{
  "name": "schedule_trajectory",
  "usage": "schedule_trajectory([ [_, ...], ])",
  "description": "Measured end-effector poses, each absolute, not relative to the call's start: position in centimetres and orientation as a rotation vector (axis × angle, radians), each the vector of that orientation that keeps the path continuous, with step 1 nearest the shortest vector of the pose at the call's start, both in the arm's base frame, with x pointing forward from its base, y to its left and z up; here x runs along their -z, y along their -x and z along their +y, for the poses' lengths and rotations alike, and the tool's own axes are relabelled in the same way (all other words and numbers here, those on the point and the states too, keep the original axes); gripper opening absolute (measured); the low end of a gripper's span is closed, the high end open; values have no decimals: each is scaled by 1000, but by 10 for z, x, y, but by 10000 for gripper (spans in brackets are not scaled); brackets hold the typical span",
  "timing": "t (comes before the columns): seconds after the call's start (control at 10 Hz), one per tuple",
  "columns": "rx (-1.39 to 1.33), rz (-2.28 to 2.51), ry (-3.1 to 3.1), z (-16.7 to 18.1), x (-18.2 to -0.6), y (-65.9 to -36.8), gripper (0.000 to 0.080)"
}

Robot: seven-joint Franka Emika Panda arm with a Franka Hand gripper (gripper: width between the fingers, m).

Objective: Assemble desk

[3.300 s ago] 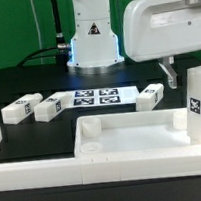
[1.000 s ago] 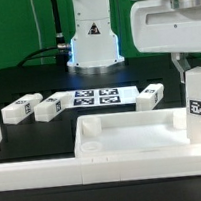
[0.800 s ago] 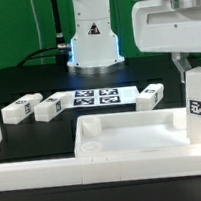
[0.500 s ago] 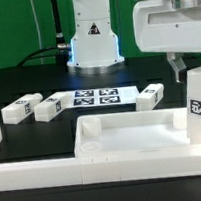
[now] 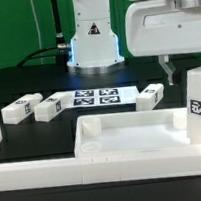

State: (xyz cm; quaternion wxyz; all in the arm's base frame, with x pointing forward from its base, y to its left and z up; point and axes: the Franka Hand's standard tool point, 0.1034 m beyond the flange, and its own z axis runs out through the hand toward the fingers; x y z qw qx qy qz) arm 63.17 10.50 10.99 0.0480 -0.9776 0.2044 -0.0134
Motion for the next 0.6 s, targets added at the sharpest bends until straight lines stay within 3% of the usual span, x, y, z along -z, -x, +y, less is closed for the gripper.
schedule_trajectory([
  [0.6,75,-175,3068,102,-107,-632,649],
])
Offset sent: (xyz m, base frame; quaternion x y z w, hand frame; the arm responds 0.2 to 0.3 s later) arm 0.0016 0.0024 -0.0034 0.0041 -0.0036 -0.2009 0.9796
